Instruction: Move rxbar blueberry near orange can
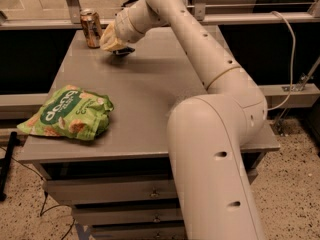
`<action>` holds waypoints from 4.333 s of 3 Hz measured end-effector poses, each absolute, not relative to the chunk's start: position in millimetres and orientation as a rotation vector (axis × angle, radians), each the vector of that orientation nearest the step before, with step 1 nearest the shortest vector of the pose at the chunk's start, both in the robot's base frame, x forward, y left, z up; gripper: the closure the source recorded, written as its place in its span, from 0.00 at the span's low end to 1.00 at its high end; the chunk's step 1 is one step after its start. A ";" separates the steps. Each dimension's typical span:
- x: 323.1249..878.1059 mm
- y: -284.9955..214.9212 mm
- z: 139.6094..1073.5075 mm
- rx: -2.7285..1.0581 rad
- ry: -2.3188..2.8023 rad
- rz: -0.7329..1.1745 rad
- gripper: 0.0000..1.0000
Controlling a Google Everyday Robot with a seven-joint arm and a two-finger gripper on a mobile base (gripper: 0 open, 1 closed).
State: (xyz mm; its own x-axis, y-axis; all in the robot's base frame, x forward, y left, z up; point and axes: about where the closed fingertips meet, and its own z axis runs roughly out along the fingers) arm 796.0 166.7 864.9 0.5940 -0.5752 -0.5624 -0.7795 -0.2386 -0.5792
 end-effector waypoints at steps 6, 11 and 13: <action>814.6 171.5 858.6 -2.052 1.000 0.228 0.36; 796.0 72.4 937.6 -1.675 1.377 0.470 0.00; 791.3 -34.7 994.5 -1.357 1.502 0.515 0.00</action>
Offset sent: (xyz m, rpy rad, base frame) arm 0.0398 0.0038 0.0155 -0.1000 -0.1124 0.1212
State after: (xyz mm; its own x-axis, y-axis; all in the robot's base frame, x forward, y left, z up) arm 791.3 -34.7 994.5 0.1357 -0.4844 -0.8643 -0.9125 0.2786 -0.2994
